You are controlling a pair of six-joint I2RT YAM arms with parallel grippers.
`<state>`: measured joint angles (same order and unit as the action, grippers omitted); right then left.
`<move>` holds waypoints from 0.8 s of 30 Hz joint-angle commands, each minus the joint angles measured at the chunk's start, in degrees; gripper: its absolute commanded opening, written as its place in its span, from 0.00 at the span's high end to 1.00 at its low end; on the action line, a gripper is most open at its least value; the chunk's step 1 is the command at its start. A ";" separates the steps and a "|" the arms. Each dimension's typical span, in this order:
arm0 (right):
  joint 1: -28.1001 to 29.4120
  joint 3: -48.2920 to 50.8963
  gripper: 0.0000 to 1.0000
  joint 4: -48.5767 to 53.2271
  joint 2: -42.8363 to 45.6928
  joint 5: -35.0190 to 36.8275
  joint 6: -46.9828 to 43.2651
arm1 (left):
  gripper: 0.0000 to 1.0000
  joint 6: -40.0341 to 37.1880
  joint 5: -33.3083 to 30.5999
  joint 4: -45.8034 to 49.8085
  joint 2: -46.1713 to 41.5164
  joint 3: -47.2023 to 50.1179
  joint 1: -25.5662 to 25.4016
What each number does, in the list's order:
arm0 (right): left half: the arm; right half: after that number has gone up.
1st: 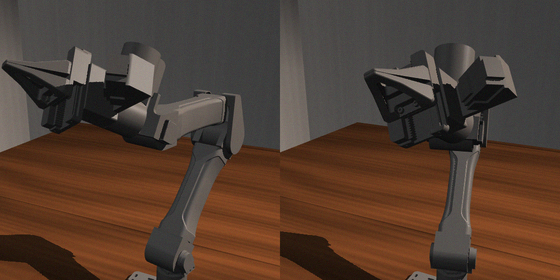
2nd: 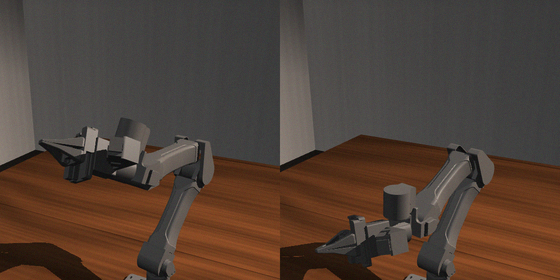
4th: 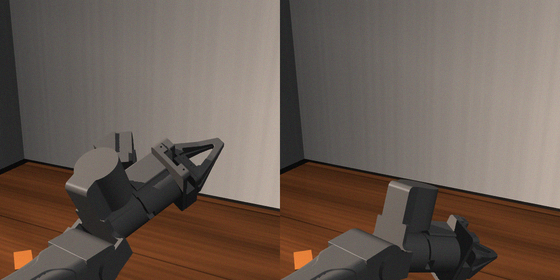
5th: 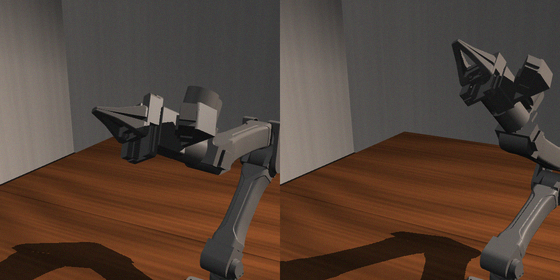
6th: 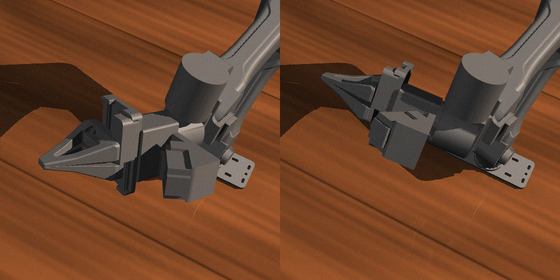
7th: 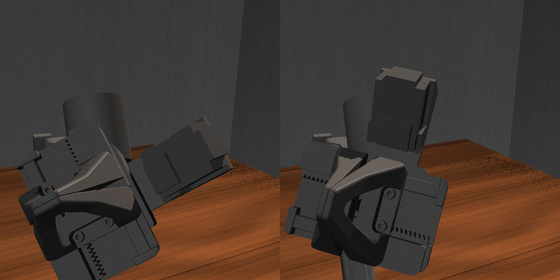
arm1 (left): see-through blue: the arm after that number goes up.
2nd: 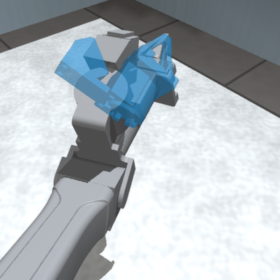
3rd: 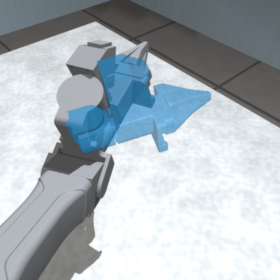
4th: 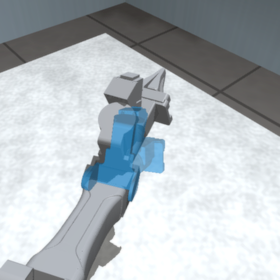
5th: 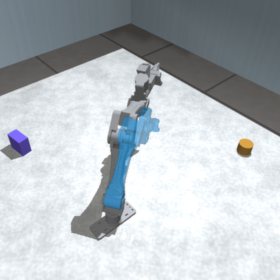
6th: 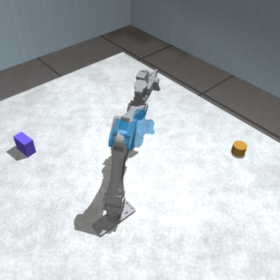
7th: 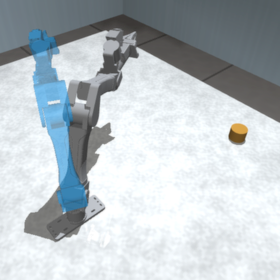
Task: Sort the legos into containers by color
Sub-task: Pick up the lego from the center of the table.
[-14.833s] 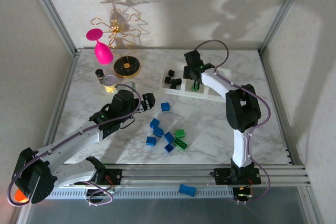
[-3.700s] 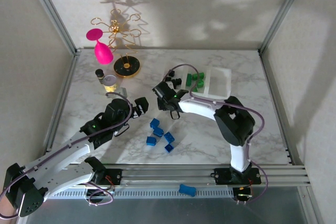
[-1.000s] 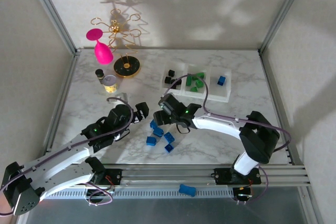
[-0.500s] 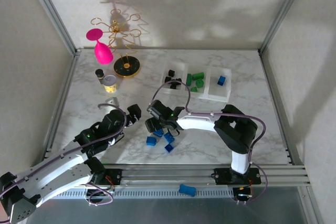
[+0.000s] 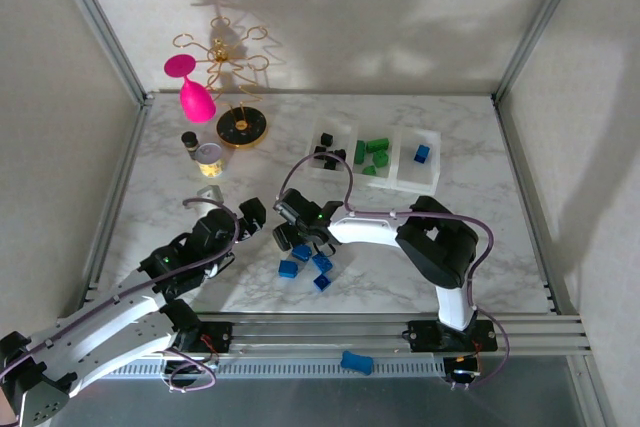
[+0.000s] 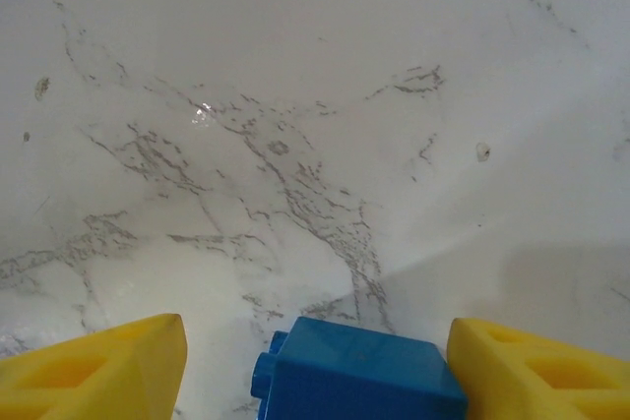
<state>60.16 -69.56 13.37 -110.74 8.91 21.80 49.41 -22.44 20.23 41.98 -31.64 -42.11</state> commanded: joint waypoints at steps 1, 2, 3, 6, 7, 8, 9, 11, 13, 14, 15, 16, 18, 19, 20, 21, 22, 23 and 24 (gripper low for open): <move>0.21 -1.99 0.30 2.40 -1.75 0.92 0.40 | 0.00 0.98 -1.56 1.13 -0.52 0.85 0.71; 0.19 -2.00 0.32 2.54 -1.95 1.03 0.76 | 0.00 0.95 -1.56 1.21 -0.45 0.81 0.80; 0.05 -2.07 0.34 2.46 -1.94 0.98 0.90 | 0.00 1.05 -1.56 1.19 -0.49 0.81 0.78; -0.04 -2.12 0.40 2.62 -2.14 1.55 1.31 | 0.00 0.87 -1.23 0.71 -0.43 0.83 0.96; -0.17 -2.25 0.42 2.72 -2.11 1.58 1.41 | 0.00 0.79 -1.14 0.68 -0.43 0.72 0.97; -0.23 -2.33 0.44 2.88 -2.04 1.47 1.49 | 0.00 0.74 -1.12 0.69 -0.34 0.58 0.95; -0.32 -2.35 0.46 2.89 -1.82 1.46 1.49 | 0.00 0.66 -1.07 0.68 -0.26 0.47 0.97; -0.78 -2.27 0.50 2.98 -1.02 1.18 2.00 | 0.01 0.52 -0.96 0.56 -0.12 0.44 1.07; -1.39 -1.90 0.52 2.89 0.34 0.58 2.69 | 0.00 0.44 -0.81 0.33 -0.03 0.19 1.06; -1.77 -1.75 0.53 3.00 0.99 0.13 2.93 | 0.01 0.45 -0.74 0.14 0.05 0.13 1.08; -2.37 -1.48 0.54 3.08 1.84 -0.65 3.23 | 0.01 0.50 -0.59 -0.04 0.04 -0.02 1.14; -3.22 -1.01 0.54 2.79 2.91 -2.15 3.49 | 0.00 0.43 -0.46 -0.33 0.17 -0.33 1.15; -4.87 0.30 0.55 2.09 5.64 -4.18 4.28 | 0.00 -0.10 -0.24 -1.10 0.30 -1.07 1.15; -5.60 0.96 0.55 2.10 7.25 -4.29 4.48 | 0.00 -0.41 -0.17 -1.44 0.54 -1.52 1.10; -6.24 1.24 0.55 2.67 8.55 -3.68 4.57 | 0.01 -0.70 -0.07 -1.83 0.82 -1.96 1.15; -6.90 1.22 0.55 3.64 9.88 -2.41 4.62 | 0.00 -1.16 0.27 -2.29 1.32 -2.41 1.12; -7.88 1.30 0.55 4.83 11.32 -1.39 4.73 | 0.00 -1.58 0.82 -2.81 1.96 -2.83 1.15; -8.83 1.49 0.54 5.67 12.47 -0.92 4.77 | 0.00 -1.90 1.31 -3.30 2.64 -3.34 1.14; -10.24 1.76 0.54 6.47 13.93 -0.33 4.93 | 0.00 -2.45 1.97 -3.95 3.50 -3.82 1.12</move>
<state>52.01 -68.82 16.82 -101.14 6.55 25.41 48.47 -21.78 18.55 44.27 -32.71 -41.41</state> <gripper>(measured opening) 0.459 0.996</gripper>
